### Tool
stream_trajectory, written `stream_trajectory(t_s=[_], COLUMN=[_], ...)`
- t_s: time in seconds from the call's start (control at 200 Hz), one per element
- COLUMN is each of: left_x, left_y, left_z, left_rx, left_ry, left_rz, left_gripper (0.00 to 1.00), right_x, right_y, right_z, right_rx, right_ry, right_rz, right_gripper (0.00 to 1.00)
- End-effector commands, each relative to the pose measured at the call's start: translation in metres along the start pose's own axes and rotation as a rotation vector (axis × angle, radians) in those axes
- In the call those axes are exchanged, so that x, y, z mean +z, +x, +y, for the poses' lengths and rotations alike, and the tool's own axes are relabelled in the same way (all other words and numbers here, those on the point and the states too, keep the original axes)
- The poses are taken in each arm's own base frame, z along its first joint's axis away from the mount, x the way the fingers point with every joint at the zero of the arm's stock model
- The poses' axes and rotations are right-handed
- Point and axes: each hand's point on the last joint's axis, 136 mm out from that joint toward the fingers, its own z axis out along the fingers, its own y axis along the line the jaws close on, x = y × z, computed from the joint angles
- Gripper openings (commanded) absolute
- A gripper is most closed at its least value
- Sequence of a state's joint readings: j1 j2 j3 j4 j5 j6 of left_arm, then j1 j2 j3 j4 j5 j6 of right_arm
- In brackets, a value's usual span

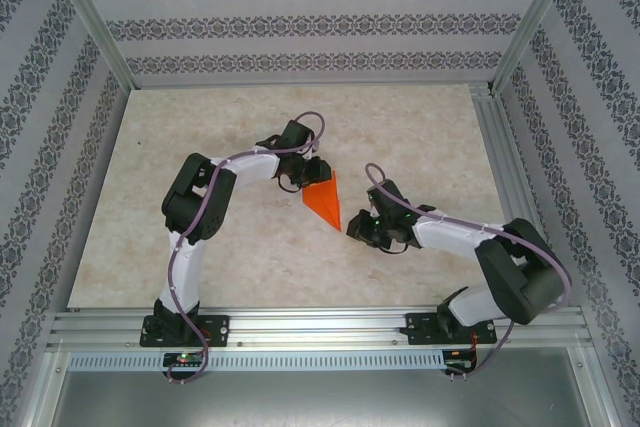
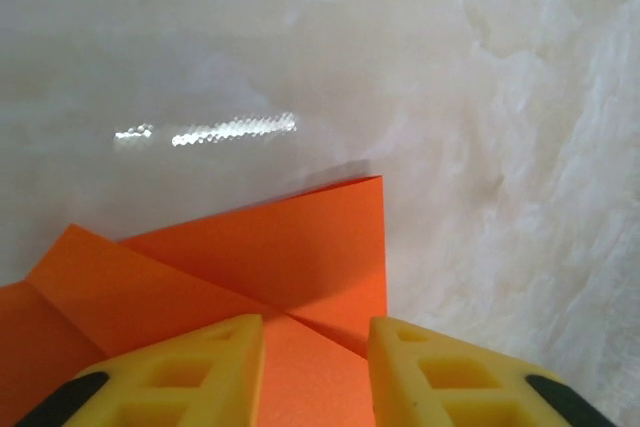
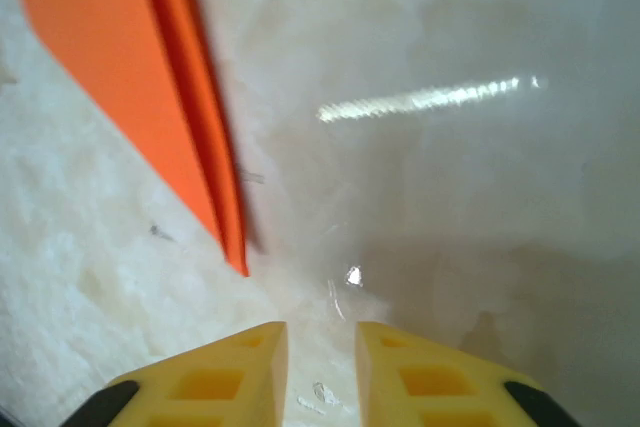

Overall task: Fold a paper plane with a square sheet of paper (fold left side to right side)
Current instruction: Fourth fold the wing at the center of the table, then turn over the paper at the center of the table.

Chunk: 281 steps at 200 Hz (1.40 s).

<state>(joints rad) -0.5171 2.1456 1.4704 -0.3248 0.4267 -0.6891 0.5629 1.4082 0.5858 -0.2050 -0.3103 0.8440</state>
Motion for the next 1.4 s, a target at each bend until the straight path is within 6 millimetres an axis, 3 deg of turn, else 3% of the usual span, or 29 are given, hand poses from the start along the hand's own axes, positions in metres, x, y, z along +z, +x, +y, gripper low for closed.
stream_trajectory(t_s=[0.0, 0.145, 0.23, 0.315, 0.545, 0.719, 0.864, 1.074, 1.199, 1.399], left_x=[-0.031, -0.074, -0.096, -0.105, -0.072, -0.044, -0.028, -0.019, -0.016, -0.03], left_y=[-0.026, -0.044, -0.044, -0.033, 0.007, 0.005, 0.004, 0.006, 0.006, 0.003], left_z=[-0.023, -0.048, -0.046, -0.034, -0.016, -0.032, -0.023, -0.023, -0.027, -0.04], left_rx=[-0.006, 0.026, 0.026, -0.002, -0.088, -0.131, -0.159, -0.154, -0.146, -0.105], left_ry=[0.067, 0.14, 0.145, 0.139, 0.235, 0.396, 0.375, 0.371, 0.38, 0.409], left_rz=[-0.042, -0.117, -0.158, -0.166, -0.087, -0.051, -0.042, -0.027, -0.018, -0.036], left_gripper=[0.39, 0.47, 0.49, 0.49, 0.47, 0.44, 0.42, 0.35, 0.24, 0.11], right_x=[-0.017, -0.027, -0.025, -0.019, -0.011, -0.02, -0.033, -0.047, -0.049, -0.055], right_y=[-0.014, -0.045, -0.061, -0.071, -0.079, -0.071, -0.067, -0.067, -0.066, -0.067], right_z=[0.016, 0.037, 0.046, 0.052, 0.04, 0.034, 0.03, 0.025, 0.024, 0.026], right_rx=[-0.155, -0.232, -0.258, -0.269, -0.232, -0.212, -0.204, -0.202, -0.194, -0.176], right_ry=[-0.055, -0.12, -0.166, -0.198, -0.208, -0.224, -0.224, -0.218, -0.231, -0.292], right_rz=[-0.026, -0.091, -0.112, -0.11, -0.125, -0.139, -0.171, -0.204, -0.21, -0.236], right_gripper=[0.31, 0.42, 0.46, 0.49, 0.49, 0.5, 0.5, 0.51, 0.52, 0.66])
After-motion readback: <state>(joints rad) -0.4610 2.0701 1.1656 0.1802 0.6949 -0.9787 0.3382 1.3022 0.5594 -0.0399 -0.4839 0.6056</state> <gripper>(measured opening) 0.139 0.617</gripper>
